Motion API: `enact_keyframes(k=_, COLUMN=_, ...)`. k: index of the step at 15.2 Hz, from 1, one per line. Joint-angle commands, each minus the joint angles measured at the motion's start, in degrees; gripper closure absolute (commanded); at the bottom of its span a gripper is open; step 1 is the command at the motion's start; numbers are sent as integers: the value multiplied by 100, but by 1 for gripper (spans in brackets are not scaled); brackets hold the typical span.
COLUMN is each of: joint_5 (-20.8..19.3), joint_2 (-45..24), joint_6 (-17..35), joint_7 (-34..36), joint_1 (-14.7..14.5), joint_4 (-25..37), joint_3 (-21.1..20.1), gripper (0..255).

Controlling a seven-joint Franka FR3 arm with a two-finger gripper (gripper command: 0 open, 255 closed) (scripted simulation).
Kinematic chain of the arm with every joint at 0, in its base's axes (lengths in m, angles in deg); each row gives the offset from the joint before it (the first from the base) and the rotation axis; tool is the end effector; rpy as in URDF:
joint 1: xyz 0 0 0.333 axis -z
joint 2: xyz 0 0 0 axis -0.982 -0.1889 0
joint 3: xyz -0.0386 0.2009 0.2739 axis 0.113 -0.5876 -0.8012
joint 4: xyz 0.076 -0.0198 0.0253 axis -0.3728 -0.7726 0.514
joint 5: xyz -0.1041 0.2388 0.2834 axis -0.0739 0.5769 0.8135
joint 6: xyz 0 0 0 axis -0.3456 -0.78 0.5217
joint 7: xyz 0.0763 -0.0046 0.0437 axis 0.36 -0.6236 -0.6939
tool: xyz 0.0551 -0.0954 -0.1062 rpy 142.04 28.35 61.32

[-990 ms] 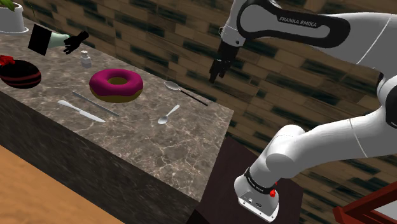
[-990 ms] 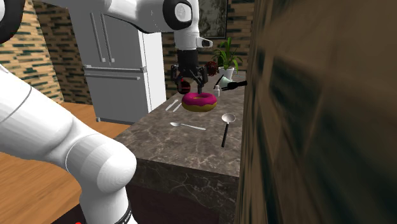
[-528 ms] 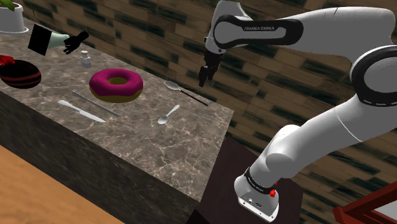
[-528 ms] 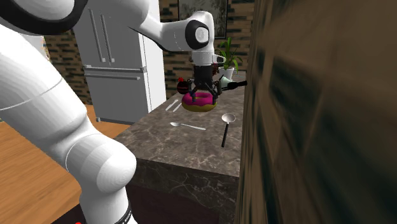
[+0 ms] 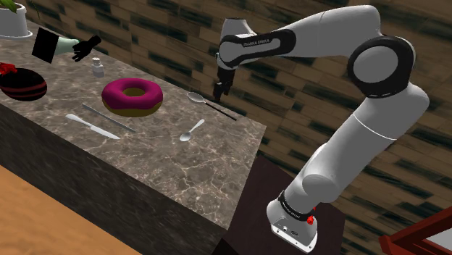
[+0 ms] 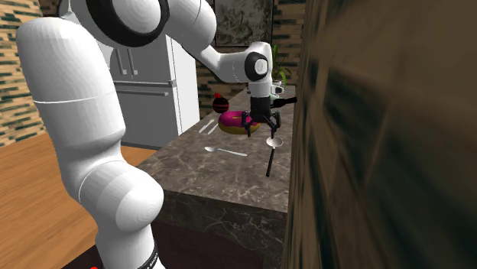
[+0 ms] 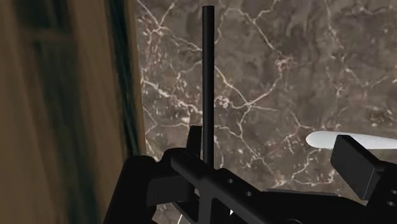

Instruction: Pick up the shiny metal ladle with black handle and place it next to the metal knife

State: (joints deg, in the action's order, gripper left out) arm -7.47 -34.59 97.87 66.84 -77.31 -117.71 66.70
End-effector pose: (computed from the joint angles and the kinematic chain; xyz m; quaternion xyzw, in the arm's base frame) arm 0.5145 -0.0947 0.4184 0.9941 0.0986 -0.0276 0.0371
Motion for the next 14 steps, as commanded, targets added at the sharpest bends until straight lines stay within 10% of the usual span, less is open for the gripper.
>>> enact_keyframes(k=1, joint_5=-30, joint_2=-434, joint_6=115, joint_7=-123, joint_1=21, joint_4=271, joint_3=26, gripper=0)
enact_keyframes(k=14, joint_5=-84, joint_2=-1767, joint_6=843, joint_7=-386, joint_1=129, joint_4=759, joint_3=70, gripper=0)
